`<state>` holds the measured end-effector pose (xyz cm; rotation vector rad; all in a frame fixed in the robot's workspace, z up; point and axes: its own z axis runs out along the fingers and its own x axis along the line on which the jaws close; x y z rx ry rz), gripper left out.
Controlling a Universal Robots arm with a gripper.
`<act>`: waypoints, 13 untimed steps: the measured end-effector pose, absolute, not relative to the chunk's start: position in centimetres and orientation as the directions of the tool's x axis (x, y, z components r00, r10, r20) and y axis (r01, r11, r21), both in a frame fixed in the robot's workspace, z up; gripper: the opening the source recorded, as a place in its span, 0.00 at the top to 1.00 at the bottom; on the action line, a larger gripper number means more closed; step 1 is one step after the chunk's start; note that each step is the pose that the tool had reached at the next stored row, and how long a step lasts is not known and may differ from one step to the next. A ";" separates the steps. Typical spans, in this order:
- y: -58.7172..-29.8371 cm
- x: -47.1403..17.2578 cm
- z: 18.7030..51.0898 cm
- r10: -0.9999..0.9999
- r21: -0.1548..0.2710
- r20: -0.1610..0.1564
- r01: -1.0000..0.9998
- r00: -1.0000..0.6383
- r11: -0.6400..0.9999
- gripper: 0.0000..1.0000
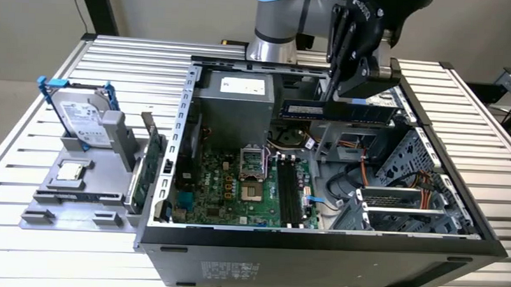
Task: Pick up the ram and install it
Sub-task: 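Pick up the ram and move it above insertion slot, then insert the ram into the slot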
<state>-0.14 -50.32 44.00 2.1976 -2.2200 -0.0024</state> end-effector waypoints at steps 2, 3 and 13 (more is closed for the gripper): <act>-49.9 -0.1 43.9 -1.000 0.014 0.011 -1.000 -0.011 0.012 1.00; -49.6 -0.1 43.8 -1.000 0.014 0.012 -1.000 -0.012 0.012 1.00; -48.0 0.4 43.2 -1.000 0.014 0.011 -1.000 -0.025 0.026 1.00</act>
